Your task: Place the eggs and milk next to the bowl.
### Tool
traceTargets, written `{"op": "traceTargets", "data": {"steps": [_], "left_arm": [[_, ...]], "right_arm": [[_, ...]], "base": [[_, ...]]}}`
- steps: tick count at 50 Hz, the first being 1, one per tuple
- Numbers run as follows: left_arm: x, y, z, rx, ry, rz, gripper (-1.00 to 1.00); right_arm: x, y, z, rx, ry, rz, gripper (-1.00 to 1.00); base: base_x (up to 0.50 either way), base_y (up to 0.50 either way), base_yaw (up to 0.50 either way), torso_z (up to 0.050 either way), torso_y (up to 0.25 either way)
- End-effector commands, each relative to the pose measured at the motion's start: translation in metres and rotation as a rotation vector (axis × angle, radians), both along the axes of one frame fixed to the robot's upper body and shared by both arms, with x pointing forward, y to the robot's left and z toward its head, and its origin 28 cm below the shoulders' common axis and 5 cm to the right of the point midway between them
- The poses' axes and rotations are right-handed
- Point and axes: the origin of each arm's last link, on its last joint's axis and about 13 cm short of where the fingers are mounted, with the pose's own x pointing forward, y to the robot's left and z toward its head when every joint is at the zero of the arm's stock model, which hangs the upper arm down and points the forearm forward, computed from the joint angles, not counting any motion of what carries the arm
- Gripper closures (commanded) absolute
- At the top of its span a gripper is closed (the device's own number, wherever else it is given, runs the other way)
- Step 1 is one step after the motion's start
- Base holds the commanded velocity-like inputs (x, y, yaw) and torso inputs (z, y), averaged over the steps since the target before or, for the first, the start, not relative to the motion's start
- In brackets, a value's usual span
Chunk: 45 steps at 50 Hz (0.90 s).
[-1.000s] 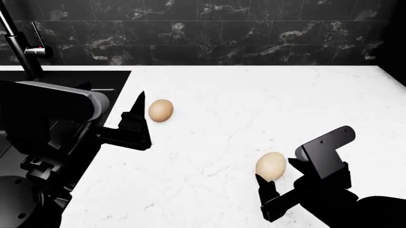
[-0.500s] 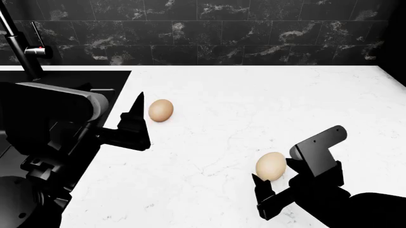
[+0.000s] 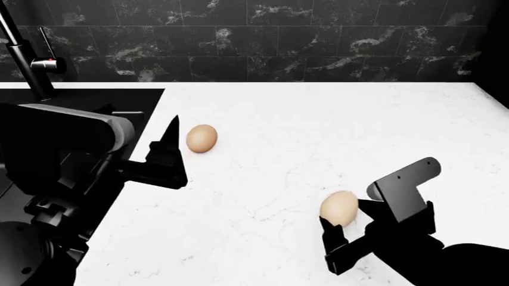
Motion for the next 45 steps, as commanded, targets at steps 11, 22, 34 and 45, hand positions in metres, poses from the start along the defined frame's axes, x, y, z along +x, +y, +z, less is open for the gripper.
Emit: {"op": "traceTargets", "data": {"steps": [11, 22, 34, 45], "left_arm": [[-0.004, -0.003, 0.002, 0.002, 0.039, -0.015, -1.00], [-0.014, -0.008, 0.001, 0.037, 0.100, -0.073, -1.00], [0.006, -0.009, -0.007, -0.005, 0.207, -0.071, -1.00], [0.027, -0.012, -0.013, -0.059, 0.266, -0.084, -1.00]], "right_arm": [[-0.027, -0.004, 0.028, 0.047, -0.261, -0.064, 1.00], [-0.041, -0.006, 0.038, 0.051, -0.333, -0.085, 1.00], [-0.047, -0.007, 0.034, 0.063, -0.353, -0.085, 1.00], [-0.046, -0.006, 0.034, 0.065, -0.355, -0.084, 1.00]], "base": [[0.00, 0.00, 0.00, 0.000, 0.000], [0.00, 0.00, 0.00, 0.000, 0.000], [0.00, 0.00, 0.00, 0.000, 0.000], [0.00, 0.00, 0.00, 0.000, 0.000]]}}
